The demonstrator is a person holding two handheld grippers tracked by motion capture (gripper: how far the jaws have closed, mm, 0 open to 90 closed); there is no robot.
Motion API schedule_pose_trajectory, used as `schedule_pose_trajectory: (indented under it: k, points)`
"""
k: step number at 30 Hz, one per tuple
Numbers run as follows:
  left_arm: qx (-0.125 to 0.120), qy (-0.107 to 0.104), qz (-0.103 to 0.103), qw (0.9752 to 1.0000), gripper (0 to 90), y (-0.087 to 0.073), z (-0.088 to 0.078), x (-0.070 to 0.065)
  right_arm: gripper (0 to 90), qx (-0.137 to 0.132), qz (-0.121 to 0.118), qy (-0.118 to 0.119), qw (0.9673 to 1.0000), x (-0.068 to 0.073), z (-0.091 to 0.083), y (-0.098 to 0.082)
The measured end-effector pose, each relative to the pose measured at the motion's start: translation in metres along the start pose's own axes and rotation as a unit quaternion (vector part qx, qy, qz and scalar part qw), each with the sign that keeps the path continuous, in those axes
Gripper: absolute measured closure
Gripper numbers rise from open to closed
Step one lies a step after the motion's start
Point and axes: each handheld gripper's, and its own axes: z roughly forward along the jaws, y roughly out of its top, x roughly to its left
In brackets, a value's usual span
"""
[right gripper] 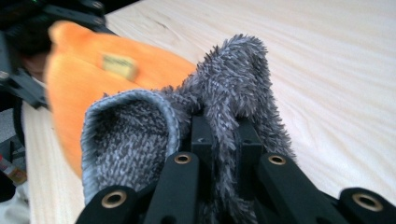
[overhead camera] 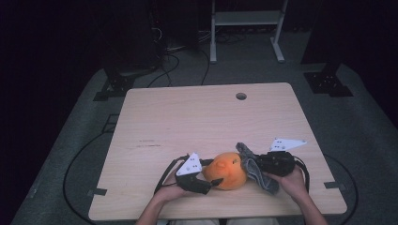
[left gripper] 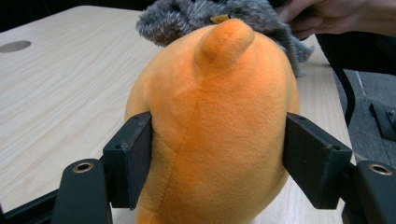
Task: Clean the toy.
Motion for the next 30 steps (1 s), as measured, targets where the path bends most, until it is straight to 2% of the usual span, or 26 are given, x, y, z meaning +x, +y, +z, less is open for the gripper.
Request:
schedule_pose_trajectory:
  k: [2, 4, 8, 9, 13, 17, 20, 21, 24, 25, 27, 30]
  points:
    - [0.001, -0.003, -0.001, 1.0, 28.5, -0.002, -0.001, 0.0, 81.6, 0.007, 0.01, 0.0, 0.9999, -0.004, 0.002, -0.003]
    - [0.002, -0.005, -0.006, 1.0, 22.8, -0.003, -0.001, 0.001, 81.5, 0.016, 0.015, -0.006, 0.9997, -0.008, 0.005, -0.006]
    - [0.031, -0.001, -0.015, 0.9994, 12.6, -0.005, 0.005, 0.002, 81.6, 0.032, 0.027, -0.015, 0.999, -0.015, 0.007, -0.01]
    - [0.03, -0.003, -0.007, 0.9995, 12.8, -0.006, 0.005, 0.001, 81.6, 0.034, 0.029, -0.015, 0.9989, -0.016, 0.006, -0.011]
    - [0.028, -0.002, 0.001, 0.9996, 19.4, -0.006, 0.004, 0.0, 81.6, 0.045, 0.033, -0.016, 0.9983, -0.017, 0.006, -0.012]
    - [0.023, 0.012, 0.015, 0.9996, 29.2, -0.004, 0.002, -0.003, 81.5, 0.058, 0.036, -0.02, 0.9974, -0.019, 0.007, -0.014]
    - [0.0, 0.021, 0.005, 0.9998, 35.1, 0.003, -0.002, -0.002, 81.5, 0.038, 0.029, -0.029, 0.9984, -0.017, -0.002, -0.007]
    - [-0.005, 0.026, 0.002, 0.9996, 36.0, 0.006, -0.004, -0.002, 81.5, 0.023, 0.025, -0.029, 0.999, -0.016, -0.009, -0.003]
    - [-0.014, 0.029, -0.009, 0.9994, 36.7, 0.013, -0.008, 0.001, 81.5, -0.016, 0.016, -0.016, 0.9996, -0.008, -0.025, 0.009]
    - [-0.013, 0.03, -0.009, 0.9994, 36.9, 0.014, -0.008, 0.001, 81.5, -0.028, 0.013, -0.007, 0.9995, -0.005, -0.028, 0.013]
    - [-0.009, 0.031, -0.009, 0.9994, 37.0, 0.016, -0.008, -0.001, 81.5, -0.054, 0.009, 0.029, 0.9981, 0.006, -0.029, 0.02]
    - [0.003, 0.034, -0.001, 0.9994, 37.1, 0.018, -0.006, -0.004, 81.5, -0.059, -0.027, 0.051, 0.9966, 0.028, -0.023, 0.031]
